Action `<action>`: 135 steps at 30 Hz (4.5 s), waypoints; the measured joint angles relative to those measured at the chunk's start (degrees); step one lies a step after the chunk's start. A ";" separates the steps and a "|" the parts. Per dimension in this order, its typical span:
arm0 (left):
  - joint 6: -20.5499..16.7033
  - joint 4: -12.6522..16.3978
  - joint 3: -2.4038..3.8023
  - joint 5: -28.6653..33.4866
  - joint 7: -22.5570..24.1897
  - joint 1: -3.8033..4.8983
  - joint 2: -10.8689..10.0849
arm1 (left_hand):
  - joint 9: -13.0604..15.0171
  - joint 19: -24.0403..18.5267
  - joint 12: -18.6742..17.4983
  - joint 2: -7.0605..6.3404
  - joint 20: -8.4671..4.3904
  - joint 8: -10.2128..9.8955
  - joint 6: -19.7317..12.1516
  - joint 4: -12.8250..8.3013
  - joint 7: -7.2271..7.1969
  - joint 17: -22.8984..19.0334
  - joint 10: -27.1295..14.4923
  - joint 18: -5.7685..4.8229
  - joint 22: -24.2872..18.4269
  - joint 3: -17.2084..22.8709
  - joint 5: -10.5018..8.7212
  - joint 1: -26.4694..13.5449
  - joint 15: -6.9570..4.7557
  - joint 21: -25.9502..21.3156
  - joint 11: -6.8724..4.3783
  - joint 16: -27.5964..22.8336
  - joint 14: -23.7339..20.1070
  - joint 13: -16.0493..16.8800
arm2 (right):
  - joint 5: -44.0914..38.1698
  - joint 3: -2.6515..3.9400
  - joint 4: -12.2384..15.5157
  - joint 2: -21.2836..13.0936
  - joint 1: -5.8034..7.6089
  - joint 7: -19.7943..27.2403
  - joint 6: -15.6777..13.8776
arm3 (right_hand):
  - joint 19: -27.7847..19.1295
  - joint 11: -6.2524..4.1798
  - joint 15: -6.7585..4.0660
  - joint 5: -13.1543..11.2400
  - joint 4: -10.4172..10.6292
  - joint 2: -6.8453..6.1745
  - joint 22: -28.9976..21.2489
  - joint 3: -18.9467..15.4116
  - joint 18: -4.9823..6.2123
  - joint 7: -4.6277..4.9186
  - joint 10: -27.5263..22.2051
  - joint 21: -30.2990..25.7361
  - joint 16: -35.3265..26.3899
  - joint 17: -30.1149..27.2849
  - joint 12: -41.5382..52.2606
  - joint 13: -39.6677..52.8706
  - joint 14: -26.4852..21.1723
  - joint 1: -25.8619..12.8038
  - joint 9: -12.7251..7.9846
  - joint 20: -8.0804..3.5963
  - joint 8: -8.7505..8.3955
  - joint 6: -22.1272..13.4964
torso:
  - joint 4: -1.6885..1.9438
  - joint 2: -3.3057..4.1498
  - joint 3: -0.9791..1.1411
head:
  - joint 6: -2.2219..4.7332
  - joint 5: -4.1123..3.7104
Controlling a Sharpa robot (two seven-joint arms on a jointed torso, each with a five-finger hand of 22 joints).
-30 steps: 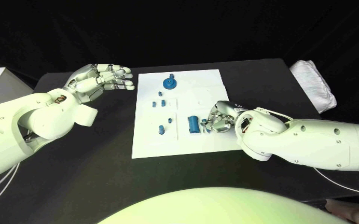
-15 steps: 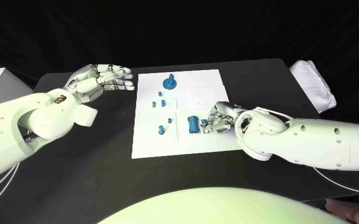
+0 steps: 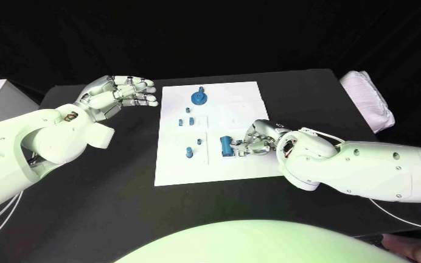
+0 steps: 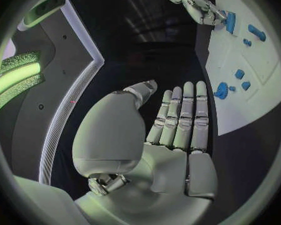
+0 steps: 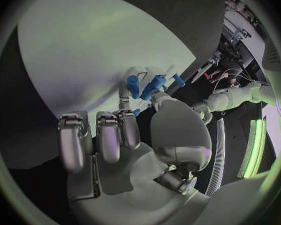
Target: Assemble the parts on the task board
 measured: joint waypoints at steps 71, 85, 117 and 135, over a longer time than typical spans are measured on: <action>0.34 -0.50 0.00 -0.03 -0.85 -0.03 0.42 | -0.08 0.41 0.00 0.70 0.01 0.00 0.00 0.88 0.00 0.35 -0.21 0.00 -0.51 0.07 0.35 -0.21 0.00 -0.43 0.21 -0.42 0.00 -0.03 | 3.25 0.07 1.57 -1.34 -0.07 1.99 -2.78 | 0.01 -0.44 -0.52 3.97 -2.70 0.10 0.00 19.15 0.00 -0.03 -0.06 0.29 0.00 0.02 0.92 0.00 -0.11 14.88 1.23 -0.42 2.65 -0.99 | 0.04 0.00 -0.02 | 0.01 -0.31; 0.43 -0.53 0.00 -0.04 -1.01 -0.03 0.40 | -0.08 0.41 0.00 0.70 0.01 0.00 0.00 1.03 0.00 0.34 -0.21 -0.01 -0.50 0.23 0.34 -0.21 0.00 -0.65 0.21 -0.42 0.00 -0.04 | 3.23 0.19 1.06 -1.13 -0.01 1.41 -1.82 | 0.01 -0.43 -0.50 4.06 -9.18 -3.29 0.01 25.18 0.00 -0.18 -0.06 0.29 0.00 0.01 0.24 0.00 -0.10 8.62 1.65 -0.42 3.10 -1.30 | 0.01 -0.01 -0.02 | 0.01 -0.29; 0.43 -0.55 0.00 -0.05 -1.08 -0.04 0.39 | -0.07 0.40 0.00 0.70 0.00 0.00 0.00 1.03 0.00 0.37 -0.21 0.00 -0.50 0.23 0.34 -0.21 0.00 -0.65 0.21 -0.42 0.00 -0.04 | 3.23 0.17 1.02 -1.04 0.00 1.41 -1.98 | 0.00 -0.43 -0.61 2.50 -10.05 3.02 0.01 29.51 0.00 -0.21 -0.06 0.29 -0.01 0.00 1.36 -0.01 0.03 10.54 1.57 -0.41 3.86 -0.75 | 0.01 -0.01 -0.04 | 0.01 -0.31; 0.45 -0.53 0.00 -0.05 -1.14 -0.05 0.40 | -0.11 0.40 0.00 0.70 0.00 0.00 0.00 1.35 0.00 0.49 -0.21 -0.01 -0.70 -0.09 0.34 -0.21 0.00 -0.64 0.21 -0.42 0.00 -0.04 | 2.75 0.20 0.60 -0.21 0.01 1.19 -2.51 | 0.00 -0.55 -0.60 2.69 -10.86 2.14 0.00 30.31 0.01 -0.10 -0.18 0.29 0.00 0.00 1.58 -0.01 0.03 9.66 1.06 -0.41 3.63 -0.68 | 0.02 -0.04 -0.05 | 0.01 -0.43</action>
